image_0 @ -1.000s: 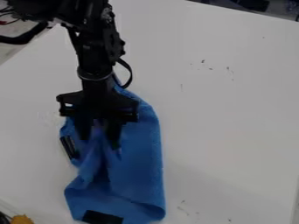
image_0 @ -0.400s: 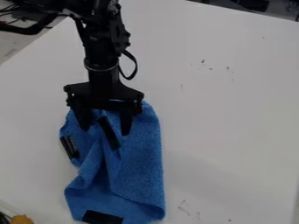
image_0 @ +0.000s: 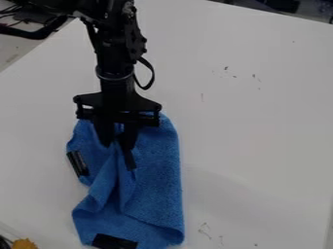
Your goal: Unfold the cloth from bottom left to topright
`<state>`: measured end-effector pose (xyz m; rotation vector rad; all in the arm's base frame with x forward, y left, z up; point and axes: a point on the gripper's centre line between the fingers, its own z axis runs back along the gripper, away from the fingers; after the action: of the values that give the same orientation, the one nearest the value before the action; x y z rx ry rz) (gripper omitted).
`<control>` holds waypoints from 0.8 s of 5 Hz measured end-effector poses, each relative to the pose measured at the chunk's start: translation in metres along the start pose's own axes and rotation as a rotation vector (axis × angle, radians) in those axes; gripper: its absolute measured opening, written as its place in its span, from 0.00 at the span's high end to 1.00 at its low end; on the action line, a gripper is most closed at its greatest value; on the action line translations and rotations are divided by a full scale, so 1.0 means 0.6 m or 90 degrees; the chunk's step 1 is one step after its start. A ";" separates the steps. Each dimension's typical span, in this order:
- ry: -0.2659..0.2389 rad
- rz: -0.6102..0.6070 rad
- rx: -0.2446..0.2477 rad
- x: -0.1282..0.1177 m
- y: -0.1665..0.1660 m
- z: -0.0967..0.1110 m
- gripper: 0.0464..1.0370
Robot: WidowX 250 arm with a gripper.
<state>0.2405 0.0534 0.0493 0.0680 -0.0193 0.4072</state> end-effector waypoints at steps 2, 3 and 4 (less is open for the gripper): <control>-0.007 -0.014 0.025 0.012 -0.013 0.026 0.97; -0.030 -0.041 0.034 0.033 -0.045 0.061 0.98; -0.025 -0.092 0.011 0.059 -0.103 0.069 0.98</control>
<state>0.2970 0.0081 0.0881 0.0940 -0.0487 0.2624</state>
